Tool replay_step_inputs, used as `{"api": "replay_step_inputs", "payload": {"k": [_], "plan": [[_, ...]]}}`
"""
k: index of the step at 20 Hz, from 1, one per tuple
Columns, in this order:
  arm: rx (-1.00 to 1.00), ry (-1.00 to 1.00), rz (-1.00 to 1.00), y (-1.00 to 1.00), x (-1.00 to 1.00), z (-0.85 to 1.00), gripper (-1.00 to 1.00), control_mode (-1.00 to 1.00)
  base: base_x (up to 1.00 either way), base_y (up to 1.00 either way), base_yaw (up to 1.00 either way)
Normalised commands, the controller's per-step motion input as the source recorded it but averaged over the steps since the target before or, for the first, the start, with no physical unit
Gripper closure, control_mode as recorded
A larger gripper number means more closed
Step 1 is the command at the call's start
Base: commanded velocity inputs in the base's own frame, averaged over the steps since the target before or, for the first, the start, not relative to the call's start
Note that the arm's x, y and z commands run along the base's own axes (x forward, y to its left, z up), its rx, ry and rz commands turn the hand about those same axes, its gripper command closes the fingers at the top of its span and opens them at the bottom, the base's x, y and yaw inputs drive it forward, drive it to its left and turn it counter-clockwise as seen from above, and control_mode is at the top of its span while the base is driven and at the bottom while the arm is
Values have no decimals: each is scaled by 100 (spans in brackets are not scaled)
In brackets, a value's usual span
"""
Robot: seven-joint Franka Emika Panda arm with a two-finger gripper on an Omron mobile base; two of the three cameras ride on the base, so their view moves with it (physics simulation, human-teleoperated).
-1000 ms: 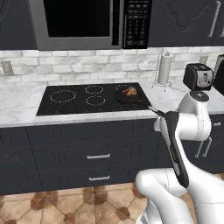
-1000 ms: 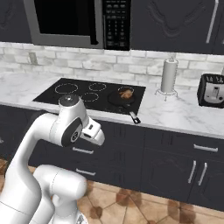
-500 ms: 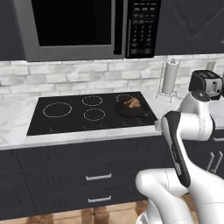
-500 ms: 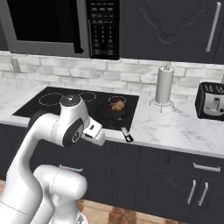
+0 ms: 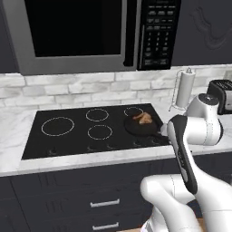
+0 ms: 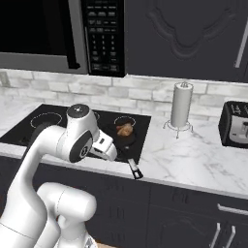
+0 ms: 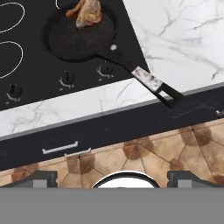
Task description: Take the chicken drumsticks from the pan and place one on each plate on the dining counter.
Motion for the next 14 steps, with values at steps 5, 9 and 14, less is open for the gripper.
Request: {"api": "replay_step_inputs", "payload": {"k": [5, 9, 14], "plan": [[0, 0, 0, 0, 0, 0, -100, 100, 54, 0, 0], [0, 0, 0, 0, 0, 0, -100, 100, 47, 0, 0], [0, 0, 0, 0, 0, 0, -100, 100, 30, 0, -3]]}}
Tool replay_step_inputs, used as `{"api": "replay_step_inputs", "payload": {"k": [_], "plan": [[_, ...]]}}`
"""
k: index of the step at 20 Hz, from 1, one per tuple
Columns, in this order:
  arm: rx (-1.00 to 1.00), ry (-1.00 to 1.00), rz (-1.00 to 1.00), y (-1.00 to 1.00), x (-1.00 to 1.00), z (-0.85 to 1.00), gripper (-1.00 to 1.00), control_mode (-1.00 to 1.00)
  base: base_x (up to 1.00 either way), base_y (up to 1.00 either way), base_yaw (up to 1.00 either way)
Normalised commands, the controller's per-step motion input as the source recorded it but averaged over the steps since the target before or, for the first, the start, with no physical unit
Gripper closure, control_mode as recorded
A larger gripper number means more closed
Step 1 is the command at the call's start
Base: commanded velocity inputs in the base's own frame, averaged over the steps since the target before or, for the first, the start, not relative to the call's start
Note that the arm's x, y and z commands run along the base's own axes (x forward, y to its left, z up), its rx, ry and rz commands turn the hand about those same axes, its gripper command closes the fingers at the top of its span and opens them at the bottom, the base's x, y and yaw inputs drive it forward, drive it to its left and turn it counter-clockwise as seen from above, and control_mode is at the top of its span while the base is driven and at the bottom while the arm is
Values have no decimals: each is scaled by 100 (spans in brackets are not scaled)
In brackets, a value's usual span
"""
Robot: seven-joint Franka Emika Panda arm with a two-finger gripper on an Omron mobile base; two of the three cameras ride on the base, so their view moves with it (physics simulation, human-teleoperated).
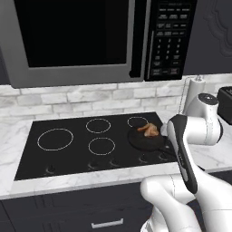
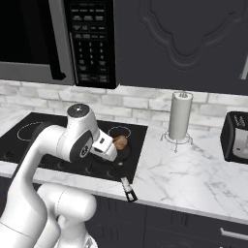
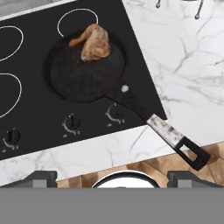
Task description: Take the chicken drumsticks from the pan and place one on each plate on the dining counter.
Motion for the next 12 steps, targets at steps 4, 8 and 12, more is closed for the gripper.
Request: {"api": "replay_step_inputs", "payload": {"k": [4, 8, 12], "plan": [[0, 0, 0, 0, 0, 0, -100, 100, 3, -1, 0], [0, 0, 0, 0, 0, 0, -100, 100, 0, 0, 0], [0, 0, 0, 0, 0, 0, -100, 100, 0, 0, 0]]}}
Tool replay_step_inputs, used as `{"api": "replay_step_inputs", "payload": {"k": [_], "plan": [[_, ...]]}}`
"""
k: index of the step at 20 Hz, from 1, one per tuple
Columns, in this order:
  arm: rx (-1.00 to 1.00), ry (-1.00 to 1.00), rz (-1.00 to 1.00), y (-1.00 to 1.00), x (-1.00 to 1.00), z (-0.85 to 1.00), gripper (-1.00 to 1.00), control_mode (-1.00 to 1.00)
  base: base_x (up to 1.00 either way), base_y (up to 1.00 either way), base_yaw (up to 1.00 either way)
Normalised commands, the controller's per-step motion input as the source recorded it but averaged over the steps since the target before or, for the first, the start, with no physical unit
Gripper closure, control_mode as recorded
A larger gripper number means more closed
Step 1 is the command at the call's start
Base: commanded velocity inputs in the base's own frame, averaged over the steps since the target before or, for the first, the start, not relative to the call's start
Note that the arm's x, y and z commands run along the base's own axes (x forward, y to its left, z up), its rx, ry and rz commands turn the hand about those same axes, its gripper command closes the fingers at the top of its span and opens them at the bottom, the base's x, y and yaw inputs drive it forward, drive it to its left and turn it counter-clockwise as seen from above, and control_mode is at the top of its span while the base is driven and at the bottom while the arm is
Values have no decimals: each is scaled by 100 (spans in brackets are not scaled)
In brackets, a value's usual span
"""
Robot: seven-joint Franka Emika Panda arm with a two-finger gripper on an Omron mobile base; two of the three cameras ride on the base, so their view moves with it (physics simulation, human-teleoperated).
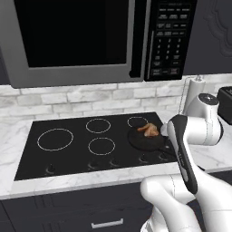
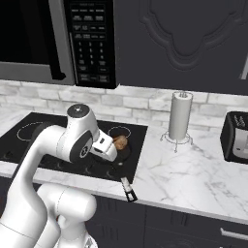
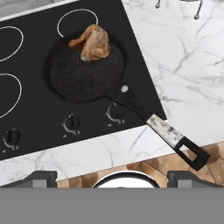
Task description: Take the chicken drumsticks from the pan and place one on each plate on the dining counter.
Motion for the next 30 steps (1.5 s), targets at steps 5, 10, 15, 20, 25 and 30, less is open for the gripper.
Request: {"api": "replay_step_inputs", "payload": {"k": [5, 10, 15, 20, 25, 30], "plan": [[0, 0, 0, 0, 0, 0, -100, 100, 0, 0, 0], [0, 0, 0, -5, -6, -1, -100, -100, -1, -4, 0], [-2, -1, -2, 3, -1, -15, -100, -100, 0, 0, 0], [-1, -3, -13, 19, 42, -2, -100, -100, 0, 0, 0], [0, -3, -8, 20, 59, 0, -100, -100, 0, 0, 0], [-5, -13, -7, 16, 43, -14, -100, -100, 0, 0, 0]]}}
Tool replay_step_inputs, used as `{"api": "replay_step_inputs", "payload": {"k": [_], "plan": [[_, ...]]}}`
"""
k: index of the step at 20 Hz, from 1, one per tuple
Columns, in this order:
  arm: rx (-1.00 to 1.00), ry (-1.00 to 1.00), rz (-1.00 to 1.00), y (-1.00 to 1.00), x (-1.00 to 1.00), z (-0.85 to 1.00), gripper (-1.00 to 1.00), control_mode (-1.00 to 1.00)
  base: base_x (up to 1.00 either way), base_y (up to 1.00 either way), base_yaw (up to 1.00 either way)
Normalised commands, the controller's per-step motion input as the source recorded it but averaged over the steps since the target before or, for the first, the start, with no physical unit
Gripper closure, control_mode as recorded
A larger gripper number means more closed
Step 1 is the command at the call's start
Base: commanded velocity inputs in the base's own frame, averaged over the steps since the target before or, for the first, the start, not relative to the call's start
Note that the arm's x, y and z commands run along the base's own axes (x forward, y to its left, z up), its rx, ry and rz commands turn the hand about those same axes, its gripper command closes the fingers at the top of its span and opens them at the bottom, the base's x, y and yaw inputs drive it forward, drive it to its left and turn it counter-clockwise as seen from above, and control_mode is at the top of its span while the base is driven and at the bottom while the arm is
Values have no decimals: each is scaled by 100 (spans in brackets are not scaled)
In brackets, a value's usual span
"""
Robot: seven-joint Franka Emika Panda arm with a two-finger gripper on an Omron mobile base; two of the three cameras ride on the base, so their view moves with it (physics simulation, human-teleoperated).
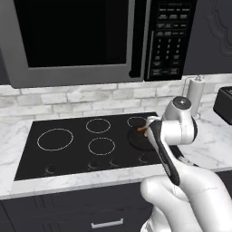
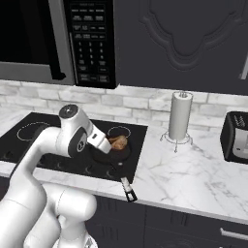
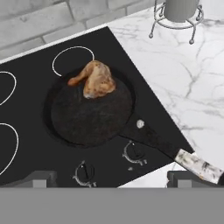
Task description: Take the chicken drumsticks from the pan and place one on each plate on the dining counter.
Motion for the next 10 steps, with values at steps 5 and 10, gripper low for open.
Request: {"api": "replay_step_inputs", "payload": {"k": [5, 10], "plan": [[-3, -11, 0, 1, 32, -20, -100, -100, 0, 0, 0], [0, -1, 3, -5, 53, -10, -100, -100, 0, 0, 0]]}}
